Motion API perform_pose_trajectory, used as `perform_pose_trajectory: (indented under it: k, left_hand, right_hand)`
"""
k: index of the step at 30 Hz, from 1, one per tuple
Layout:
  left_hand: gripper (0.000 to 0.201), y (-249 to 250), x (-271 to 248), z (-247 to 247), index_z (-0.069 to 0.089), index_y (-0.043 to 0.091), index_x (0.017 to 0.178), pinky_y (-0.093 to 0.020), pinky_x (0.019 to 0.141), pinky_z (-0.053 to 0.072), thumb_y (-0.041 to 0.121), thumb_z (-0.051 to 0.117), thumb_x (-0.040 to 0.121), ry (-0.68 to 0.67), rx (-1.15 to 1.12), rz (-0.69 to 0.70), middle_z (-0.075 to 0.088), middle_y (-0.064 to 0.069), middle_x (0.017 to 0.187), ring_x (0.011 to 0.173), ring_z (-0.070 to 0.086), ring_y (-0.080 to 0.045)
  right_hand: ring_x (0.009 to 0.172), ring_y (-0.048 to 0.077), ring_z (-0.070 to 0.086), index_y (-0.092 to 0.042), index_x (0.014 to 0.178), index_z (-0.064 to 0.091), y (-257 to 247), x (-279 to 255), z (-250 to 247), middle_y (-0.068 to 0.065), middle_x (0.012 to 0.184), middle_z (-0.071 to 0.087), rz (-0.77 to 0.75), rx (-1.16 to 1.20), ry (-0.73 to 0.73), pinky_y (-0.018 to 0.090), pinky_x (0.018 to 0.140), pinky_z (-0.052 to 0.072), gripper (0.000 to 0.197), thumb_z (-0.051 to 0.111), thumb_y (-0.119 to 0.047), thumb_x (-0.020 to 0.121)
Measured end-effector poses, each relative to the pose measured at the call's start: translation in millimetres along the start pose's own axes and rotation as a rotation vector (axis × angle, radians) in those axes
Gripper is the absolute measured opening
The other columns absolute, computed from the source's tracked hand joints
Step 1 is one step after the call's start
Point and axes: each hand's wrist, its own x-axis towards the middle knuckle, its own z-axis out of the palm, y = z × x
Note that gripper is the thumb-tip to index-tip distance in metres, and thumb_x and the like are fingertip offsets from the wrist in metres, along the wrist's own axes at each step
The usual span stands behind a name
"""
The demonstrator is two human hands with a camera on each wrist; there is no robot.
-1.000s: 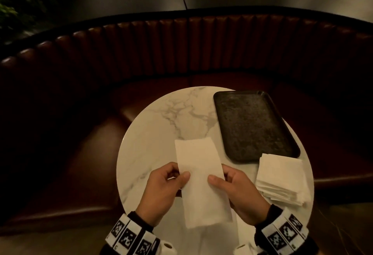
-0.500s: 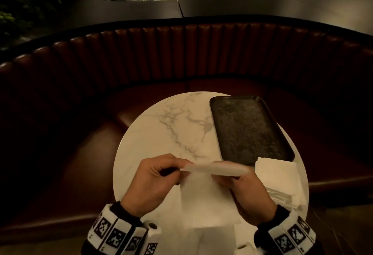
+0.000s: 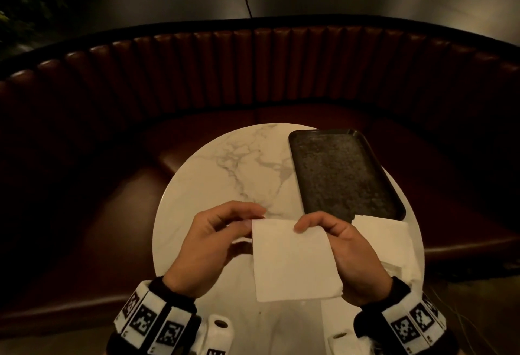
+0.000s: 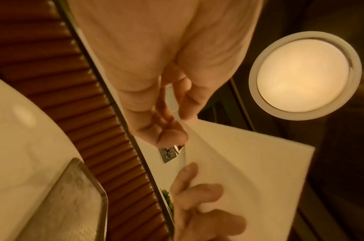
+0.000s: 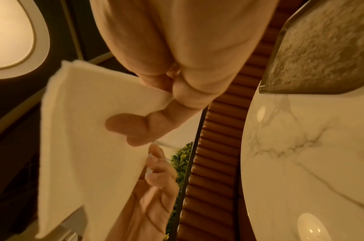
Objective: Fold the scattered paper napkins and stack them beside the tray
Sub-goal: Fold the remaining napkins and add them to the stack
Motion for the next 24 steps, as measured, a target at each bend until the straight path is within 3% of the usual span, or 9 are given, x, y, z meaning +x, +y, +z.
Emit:
perform_pose_trajectory:
  k: [2,5,8,10,14,16,18,21,24]
  left_hand:
    - [0.027,1,-2,4,0.069,0.000,0.101,-0.042,0.070,0.052,0.013,0.047,0.094,-0.041,-0.149,-0.165,0.064,-0.021,0.093,0.087,0.056,-0.038]
    - [0.047,-1,-3,12,0.071,0.007,0.090,-0.041,0.068,0.051,0.047,0.047,0.093,-0.036,-0.094,-0.276,0.066,-0.016,0.086,0.079,0.060,-0.033]
    - [0.045,-6,-4,22,0.067,-0.001,0.094,-0.032,0.067,0.054,0.042,0.054,0.088,-0.042,0.123,-0.175,0.069,-0.013,0.086,0.077,0.066,-0.024]
    - [0.040,-9,-4,23,0.063,-0.004,0.091,-0.035,0.067,0.051,0.035,0.060,0.085,-0.016,0.174,-0.092,0.065,-0.015,0.082,0.075,0.062,-0.026]
    - [0.032,-11,-2,18,0.062,0.002,0.081,-0.037,0.061,0.042,0.033,0.063,0.092,-0.007,0.309,0.037,0.057,-0.011,0.071,0.066,0.051,-0.021]
    - [0.034,-10,-2,15,0.064,0.008,0.079,-0.038,0.059,0.044,0.040,0.064,0.090,-0.029,0.415,0.111,0.056,-0.013,0.069,0.063,0.051,-0.022]
    - [0.033,-10,-2,14,0.067,0.015,0.080,-0.047,0.063,0.048,0.048,0.061,0.085,-0.038,0.516,0.179,0.060,-0.014,0.071,0.066,0.055,-0.030]
    - [0.034,-13,0,16,0.069,0.020,0.085,-0.055,0.068,0.052,0.053,0.059,0.085,-0.035,0.591,0.225,0.066,-0.007,0.074,0.073,0.062,-0.031]
    - [0.037,-16,1,15,0.068,0.020,0.090,-0.055,0.072,0.053,0.055,0.056,0.087,0.005,0.571,0.238,0.069,-0.003,0.081,0.080,0.066,-0.029]
  right_hand:
    - [0.066,0.026,0.064,-0.001,0.086,0.063,-1,-1,-1,0.017,0.081,0.068,-0.022,-0.017,0.006,0.028,0.051,0.053,0.021,0.044,0.002,0.094]
    - [0.069,0.027,0.067,0.000,0.087,0.064,-5,-3,-3,0.017,0.083,0.070,-0.055,-0.058,0.012,0.030,0.053,0.055,0.022,0.043,0.002,0.094]
    - [0.075,0.033,0.064,-0.006,0.083,0.068,-3,0,-6,0.021,0.086,0.068,-0.085,-0.106,0.014,0.037,0.060,0.053,0.027,0.045,0.000,0.095]
    - [0.077,0.035,0.063,-0.010,0.083,0.070,-1,1,-7,0.025,0.090,0.067,-0.090,-0.185,0.017,0.044,0.066,0.050,0.029,0.045,-0.001,0.095]
    - [0.080,0.022,0.069,-0.007,0.102,0.068,-19,-1,-22,0.009,0.096,0.072,-0.112,-0.292,-0.106,0.029,0.064,0.057,0.037,0.054,0.011,0.074]
    - [0.099,0.023,0.067,-0.015,0.113,0.065,-36,0,-29,0.006,0.110,0.069,-0.135,-0.476,-0.194,0.039,0.080,0.058,0.053,0.051,0.002,0.065]
    - [0.101,0.014,0.066,-0.026,0.112,0.067,-42,3,-21,-0.004,0.108,0.070,-0.165,-0.748,-0.185,0.038,0.088,0.056,0.037,0.060,-0.014,0.078]
    - [0.088,0.003,0.067,-0.029,0.098,0.073,-35,11,2,-0.012,0.092,0.073,-0.197,-0.939,-0.113,0.035,0.084,0.057,0.023,0.068,-0.044,0.083]
    - [0.082,0.006,0.069,-0.023,0.089,0.076,-24,16,7,-0.008,0.083,0.075,-0.248,-0.871,-0.040,0.038,0.080,0.056,0.021,0.069,-0.041,0.082]
